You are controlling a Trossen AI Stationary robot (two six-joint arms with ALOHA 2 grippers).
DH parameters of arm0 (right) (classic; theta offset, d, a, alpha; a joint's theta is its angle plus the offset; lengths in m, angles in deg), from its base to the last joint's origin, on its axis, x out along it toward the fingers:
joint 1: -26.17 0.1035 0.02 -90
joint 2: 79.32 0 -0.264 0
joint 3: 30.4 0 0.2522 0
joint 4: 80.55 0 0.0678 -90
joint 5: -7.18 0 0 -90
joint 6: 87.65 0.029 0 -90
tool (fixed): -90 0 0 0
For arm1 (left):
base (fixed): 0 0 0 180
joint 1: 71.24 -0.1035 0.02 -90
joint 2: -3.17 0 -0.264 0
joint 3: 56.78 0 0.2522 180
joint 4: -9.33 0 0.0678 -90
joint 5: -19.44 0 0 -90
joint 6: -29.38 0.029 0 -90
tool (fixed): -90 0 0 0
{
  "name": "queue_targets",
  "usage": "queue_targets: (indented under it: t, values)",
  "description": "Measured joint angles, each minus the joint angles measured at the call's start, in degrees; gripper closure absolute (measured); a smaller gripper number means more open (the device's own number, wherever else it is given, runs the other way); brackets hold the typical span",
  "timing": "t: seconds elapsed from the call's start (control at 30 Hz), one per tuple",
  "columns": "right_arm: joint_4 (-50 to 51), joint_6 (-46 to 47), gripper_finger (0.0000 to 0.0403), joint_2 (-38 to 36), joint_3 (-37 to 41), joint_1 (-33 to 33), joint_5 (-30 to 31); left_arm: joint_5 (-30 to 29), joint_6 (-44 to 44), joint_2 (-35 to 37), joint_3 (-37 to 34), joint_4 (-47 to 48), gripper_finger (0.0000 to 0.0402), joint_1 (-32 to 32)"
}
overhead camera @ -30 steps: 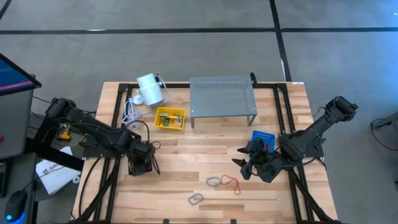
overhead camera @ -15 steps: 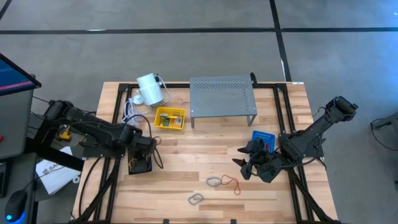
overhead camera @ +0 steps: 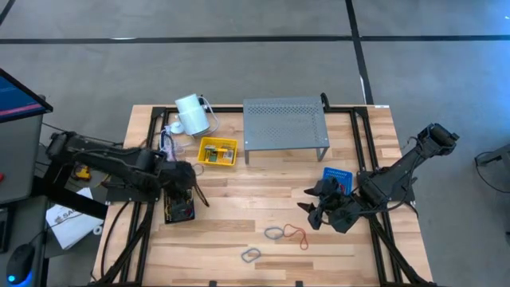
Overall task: Pick & Place Office Desk Supplies
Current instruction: Put the red rubber band into the black bin
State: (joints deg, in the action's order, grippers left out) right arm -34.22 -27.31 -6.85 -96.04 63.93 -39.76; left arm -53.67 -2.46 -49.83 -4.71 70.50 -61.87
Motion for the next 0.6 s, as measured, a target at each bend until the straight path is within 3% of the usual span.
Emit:
queue_targets:
  t: [0.1,0.3,0.47,0.6]
  values:
    - [-1.4,-3.8,0.0148,0.0,0.0,-1.1,-3.8,0.0,1.7,3.4,0.5,-10.9,0.0205,0.7]
    - [-13.1,-16.9,0.0148,0.0,0.0,-3.5,-10.6,-2.2,16.4,5.1,0.3,-36.8,0.0214,3.5]
    - [-15.2,-18.5,0.0149,0.0,0.0,-5.0,-14.5,-10.9,26.1,1.8,0.2,-41.5,0.0224,5.1]
    - [-13.9,-15.3,0.0163,1.1,0.0,-5.6,-16.9,-15.4,27.1,-5.3,0.2,-43.7,0.0234,4.7]
